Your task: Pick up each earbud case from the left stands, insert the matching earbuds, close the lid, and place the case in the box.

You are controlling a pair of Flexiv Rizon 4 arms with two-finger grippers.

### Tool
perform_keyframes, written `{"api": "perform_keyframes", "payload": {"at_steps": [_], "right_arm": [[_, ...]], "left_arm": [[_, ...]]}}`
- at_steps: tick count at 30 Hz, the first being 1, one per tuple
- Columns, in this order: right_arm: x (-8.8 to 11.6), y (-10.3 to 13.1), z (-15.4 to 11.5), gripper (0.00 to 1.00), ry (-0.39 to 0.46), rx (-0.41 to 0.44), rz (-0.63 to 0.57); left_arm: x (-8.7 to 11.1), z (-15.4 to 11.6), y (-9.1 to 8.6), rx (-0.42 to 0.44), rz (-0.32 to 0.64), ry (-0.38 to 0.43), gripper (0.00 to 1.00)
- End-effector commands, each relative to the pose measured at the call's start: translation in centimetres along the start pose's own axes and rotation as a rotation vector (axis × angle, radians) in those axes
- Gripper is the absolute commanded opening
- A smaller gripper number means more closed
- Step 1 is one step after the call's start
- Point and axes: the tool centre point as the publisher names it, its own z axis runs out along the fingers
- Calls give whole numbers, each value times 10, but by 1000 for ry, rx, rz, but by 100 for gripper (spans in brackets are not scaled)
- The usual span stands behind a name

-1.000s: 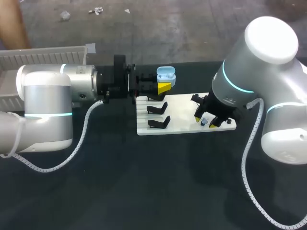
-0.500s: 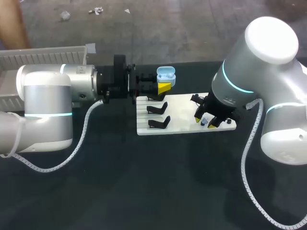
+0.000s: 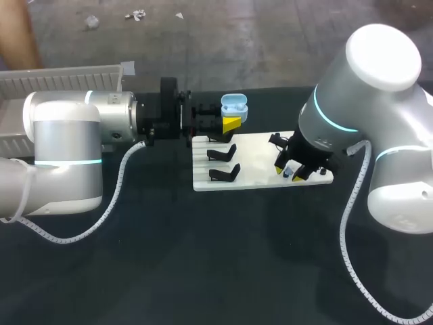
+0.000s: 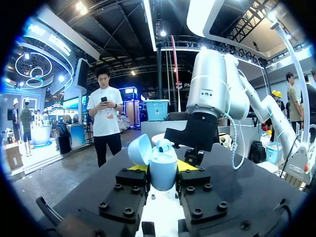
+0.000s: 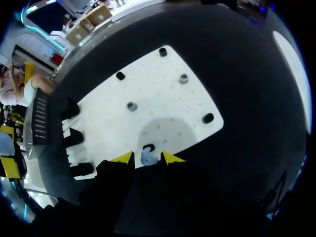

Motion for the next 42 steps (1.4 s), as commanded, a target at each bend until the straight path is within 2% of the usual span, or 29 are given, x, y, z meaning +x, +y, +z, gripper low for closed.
{"api": "perform_keyframes", "payload": {"at_steps": [1,11,16,23,31,42], "right_arm": [[1,0,1,32,0,1,2],[1,1,2,18,4,2,-2],[0,1,4,0,5,5,-1],[1,1,3,0,16,10,-5],[3,0,-11,0,16,18,-20],[13,11,-55,0,72,-18,-67]], "left_arm": [[1,0,-2,-7,4,-5,0],[1,0,-2,-7,4,-5,0],[1,0,-2,-7,4,-5,0],[1,0,-2,-7,4,-5,0],[1,0,-2,-7,4,-5,0],[1,0,-2,-7,4,-5,0]]}}
